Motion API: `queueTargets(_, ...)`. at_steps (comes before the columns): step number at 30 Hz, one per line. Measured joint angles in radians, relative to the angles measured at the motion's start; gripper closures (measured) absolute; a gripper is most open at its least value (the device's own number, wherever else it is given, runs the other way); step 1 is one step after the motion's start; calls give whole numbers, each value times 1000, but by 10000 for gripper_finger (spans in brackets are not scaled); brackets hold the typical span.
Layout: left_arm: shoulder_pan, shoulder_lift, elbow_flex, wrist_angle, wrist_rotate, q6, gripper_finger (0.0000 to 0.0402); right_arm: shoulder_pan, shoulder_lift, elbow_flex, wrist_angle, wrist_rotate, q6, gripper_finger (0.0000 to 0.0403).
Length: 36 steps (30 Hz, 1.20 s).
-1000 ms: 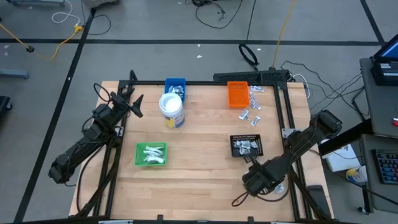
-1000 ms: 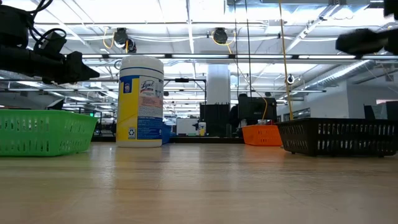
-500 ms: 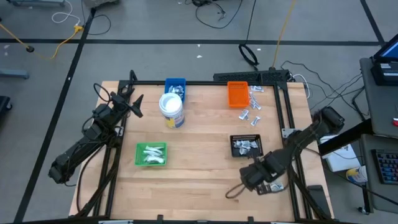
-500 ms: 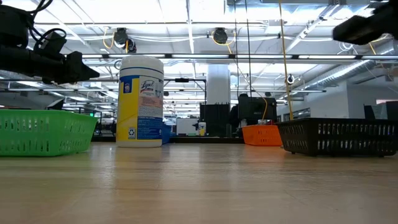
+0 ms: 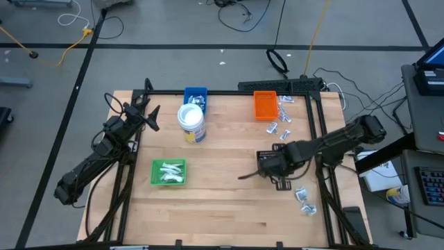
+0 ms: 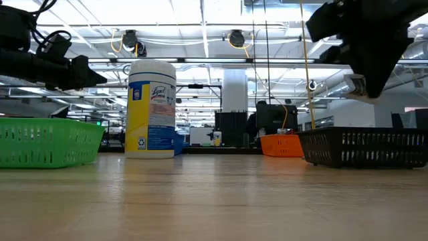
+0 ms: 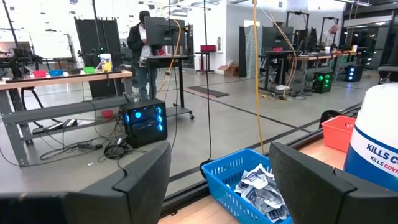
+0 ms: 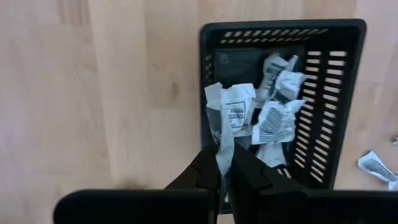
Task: Pick & Place First Aid Supplies
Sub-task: Put the gray towelette pack into the black bin
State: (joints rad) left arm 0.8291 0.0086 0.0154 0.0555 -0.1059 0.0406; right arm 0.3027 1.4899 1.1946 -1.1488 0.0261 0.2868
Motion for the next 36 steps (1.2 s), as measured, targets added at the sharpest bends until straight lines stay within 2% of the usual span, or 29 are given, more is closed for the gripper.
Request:
queueTargets(7,0,0,0,0,0,0,128,-80,-1,-23,51,-2,-26,394)
queueTargets(14,0,0,0,0,0,0,128,-85,0,-172,212,1,-12,394)
queueTargets(19,0,0,0,0,0,0,128,-85,0,-257,322,52,-20,394)
queueTargets(28,0,0,0,0,0,0,128,-85,0,-269,333,51,-46,393)
queueTargets(31,0,0,0,0,0,0,128,-85,0,-269,326,49,-46,376)
queueTargets(36,0,0,0,0,0,0,128,-87,0,-269,312,51,-12,300)
